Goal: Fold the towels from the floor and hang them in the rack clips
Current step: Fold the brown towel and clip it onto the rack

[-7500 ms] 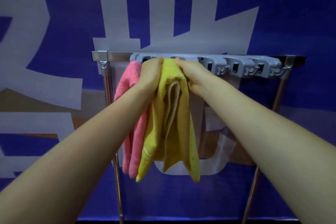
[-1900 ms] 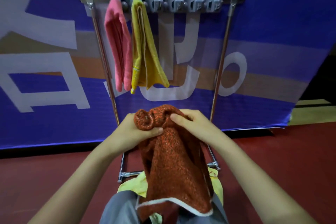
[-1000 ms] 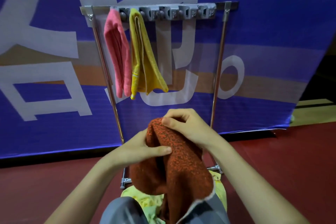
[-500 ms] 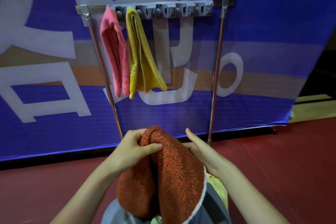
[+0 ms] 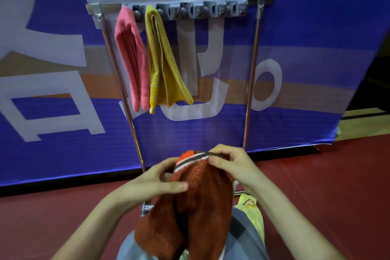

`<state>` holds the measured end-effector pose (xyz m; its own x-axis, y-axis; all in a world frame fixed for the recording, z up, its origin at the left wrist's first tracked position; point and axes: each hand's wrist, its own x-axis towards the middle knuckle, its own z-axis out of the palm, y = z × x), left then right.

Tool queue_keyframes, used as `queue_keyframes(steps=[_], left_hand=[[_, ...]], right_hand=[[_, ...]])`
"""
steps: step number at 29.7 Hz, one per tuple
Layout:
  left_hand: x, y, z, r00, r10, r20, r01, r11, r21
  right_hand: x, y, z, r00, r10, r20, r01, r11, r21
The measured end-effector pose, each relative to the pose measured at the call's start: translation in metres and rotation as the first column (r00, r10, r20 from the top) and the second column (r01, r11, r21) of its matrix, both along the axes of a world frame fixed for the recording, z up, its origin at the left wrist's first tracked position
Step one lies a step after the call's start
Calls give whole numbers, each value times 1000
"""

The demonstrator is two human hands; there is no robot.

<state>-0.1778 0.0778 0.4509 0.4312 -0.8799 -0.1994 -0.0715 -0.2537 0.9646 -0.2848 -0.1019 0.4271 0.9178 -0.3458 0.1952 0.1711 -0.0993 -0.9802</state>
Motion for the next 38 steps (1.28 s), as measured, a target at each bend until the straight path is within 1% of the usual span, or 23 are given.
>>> queue_keyframes(steps=[1, 2, 3, 5, 6, 8, 10, 12, 14, 16, 17, 19, 21, 23, 25, 27, 29, 31, 32, 34, 36, 38], left_hand=[[-2, -5, 3, 998, -35, -55, 37, 999, 37], [-3, -11, 3, 991, -46, -125, 51, 998, 33], [-2, -18, 2, 980, -30, -195, 31, 1000, 1], [-6, -25, 9, 967, 37, -253, -46, 999, -30], [-7, -27, 10, 969, 54, -242, -66, 997, -43], [-6, -27, 6, 984, 85, -157, -99, 992, -84], [-8, -27, 5, 988, 79, -133, -101, 980, -173], [-8, -24, -1, 989, 114, -92, -131, 970, -206], [-7, -20, -7, 982, 173, -81, -189, 948, -257], [-8, -16, -9, 977, 205, -56, -212, 932, -295], [-10, -15, -10, 976, 215, -42, -218, 929, -299], [-13, -13, -13, 976, 219, -9, -210, 924, -318], [-14, -13, -18, 980, 193, 47, -166, 926, -338], [-18, -13, -20, 984, 160, 84, -122, 929, -350], [-22, -12, -24, 982, 130, 134, -76, 935, -346], [-27, -10, -29, 978, 106, 181, -43, 945, -325], [-25, -11, -38, 979, 97, 180, -41, 955, -293], [-26, -5, -41, 982, 86, 167, -42, 967, -251], [-25, -2, -45, 983, 84, 162, -43, 970, -238], [-27, 3, -40, 997, 60, 51, -48, 975, -219], [-21, -9, -33, 1000, 19, -17, -22, 982, -188], [-11, -5, -38, 998, 51, -27, -57, 965, -256]], right_hand=[[2, 2, 6, 999, 15, 39, -13, 998, -59], [5, 3, 10, 997, 31, 65, -24, 994, -111], [7, 6, 13, 995, 55, 85, -43, 989, -138], [8, 10, 16, 989, 97, 112, -77, 983, -165], [9, 12, 16, 988, 104, 117, -83, 982, -172], [7, 14, 11, 988, 105, 114, -82, 978, -190], [2, 16, 6, 992, 94, 80, -75, 974, -213], [-4, 18, 1, 994, 98, 55, -85, 976, -202], [-9, 18, -4, 993, 97, 63, -93, 994, -62], [-11, 15, -7, 1000, 1, 11, -3, 991, 131], [-9, 13, -8, 997, -41, -59, 53, 973, 226], [-2, 6, -10, 974, -37, -222, 120, 920, 373], [6, 2, -11, 933, 20, -359, 150, 887, 438], [15, 2, -13, 900, 103, -423, 134, 859, 494], [21, 2, -13, 887, 186, -422, 72, 848, 526], [24, 5, -6, 913, 223, -342, 5, 832, 555], [28, 6, 1, 957, 150, -248, 1, 854, 520], [28, 7, 7, 981, 100, -166, -18, 901, 434], [28, 8, 9, 985, 94, -144, -30, 920, 391], [27, 10, 13, 987, 75, -140, -32, 957, 290], [25, 12, 17, 990, 66, -122, -38, 976, 213], [24, 15, 22, 992, 70, -101, -55, 988, 144]])
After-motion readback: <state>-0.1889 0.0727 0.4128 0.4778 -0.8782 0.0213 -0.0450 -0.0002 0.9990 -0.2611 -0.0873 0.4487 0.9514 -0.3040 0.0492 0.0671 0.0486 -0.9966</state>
